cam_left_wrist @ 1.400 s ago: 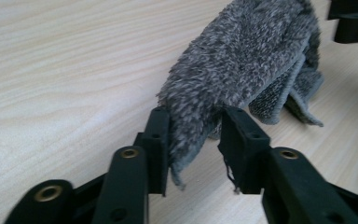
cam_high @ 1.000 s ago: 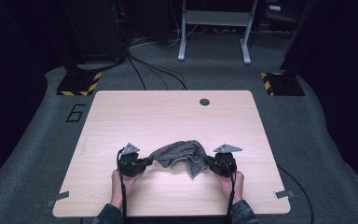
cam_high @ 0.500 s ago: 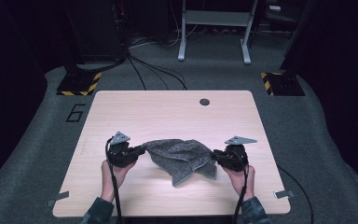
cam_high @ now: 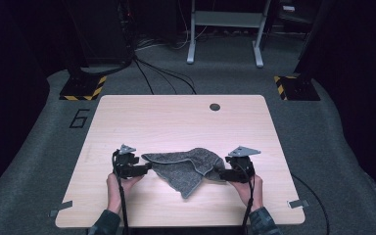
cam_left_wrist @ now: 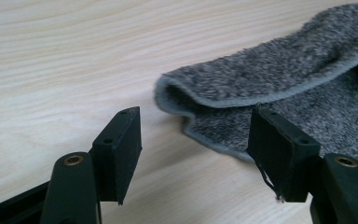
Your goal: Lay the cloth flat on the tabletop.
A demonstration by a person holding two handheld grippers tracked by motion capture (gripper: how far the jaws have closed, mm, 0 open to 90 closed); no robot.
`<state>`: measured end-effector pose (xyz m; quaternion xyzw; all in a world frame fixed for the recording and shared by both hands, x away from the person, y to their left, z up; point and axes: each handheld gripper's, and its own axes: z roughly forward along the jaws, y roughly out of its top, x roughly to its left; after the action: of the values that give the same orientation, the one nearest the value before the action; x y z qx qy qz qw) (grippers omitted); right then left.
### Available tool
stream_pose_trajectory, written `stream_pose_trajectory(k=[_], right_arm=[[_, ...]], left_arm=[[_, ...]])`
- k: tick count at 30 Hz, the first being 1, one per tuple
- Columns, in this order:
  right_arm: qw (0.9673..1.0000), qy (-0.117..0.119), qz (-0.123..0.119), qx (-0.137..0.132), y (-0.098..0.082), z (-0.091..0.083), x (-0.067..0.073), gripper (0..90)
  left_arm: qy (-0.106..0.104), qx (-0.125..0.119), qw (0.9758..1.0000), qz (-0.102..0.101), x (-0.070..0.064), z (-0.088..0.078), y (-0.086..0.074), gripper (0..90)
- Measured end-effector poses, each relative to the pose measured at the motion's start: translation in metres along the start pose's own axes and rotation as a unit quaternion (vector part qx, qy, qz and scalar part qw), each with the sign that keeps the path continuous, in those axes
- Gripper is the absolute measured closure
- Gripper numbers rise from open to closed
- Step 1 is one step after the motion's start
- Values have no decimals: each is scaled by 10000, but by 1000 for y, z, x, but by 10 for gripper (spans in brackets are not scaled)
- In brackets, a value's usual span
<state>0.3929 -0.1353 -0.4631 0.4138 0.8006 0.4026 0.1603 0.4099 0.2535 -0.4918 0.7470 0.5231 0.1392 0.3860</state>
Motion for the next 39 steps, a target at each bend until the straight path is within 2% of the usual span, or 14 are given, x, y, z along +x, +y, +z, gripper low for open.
stream_pose_trajectory(k=[5,10,15,18,20,21,22,23,25,28,29,33,36,39], right_arm=[[9998,48,-183,83,-2,4,21,360],[9993,64,-345,109,-4,5,30,371],[9981,150,-540,238,-2,13,43,357],[9969,87,-679,383,-2,23,47,369],[9961,42,-736,476,-2,28,47,409],[9960,-57,-735,513,-1,33,46,514],[9960,-57,-735,513,-1,33,46,514],[9952,-95,-799,561,-1,35,44,606],[9946,-157,-841,583,1,35,43,673],[9947,-152,-843,563,2,32,42,676],[9960,-83,-750,472,1,26,41,596],[9948,-35,-875,520,-4,24,46,527],[9937,-39,-967,565,-7,29,45,548],[9939,-91,-906,624,-8,35,42,688]], left_arm=[[63,-21,10000,-29,6,-2,1,378],[119,-38,9998,131,8,0,5,406],[179,-13,9998,-33,13,2,11,444],[163,-23,9999,-3,15,3,11,455],[142,23,9999,13,16,4,12,466],[111,22,9999,2,17,5,11,478],[111,22,9999,2,17,5,11,486],[106,28,9999,-9,18,5,12,498],[77,-50,9999,-56,18,7,11,521],[43,32,10000,-30,19,7,12,536],[41,29,10000,-37,19,8,12,537],[9,37,10000,-50,19,10,12,528],[-6,94,9999,-59,19,11,12,527],[37,53,10000,-58,20,12,12,530]])
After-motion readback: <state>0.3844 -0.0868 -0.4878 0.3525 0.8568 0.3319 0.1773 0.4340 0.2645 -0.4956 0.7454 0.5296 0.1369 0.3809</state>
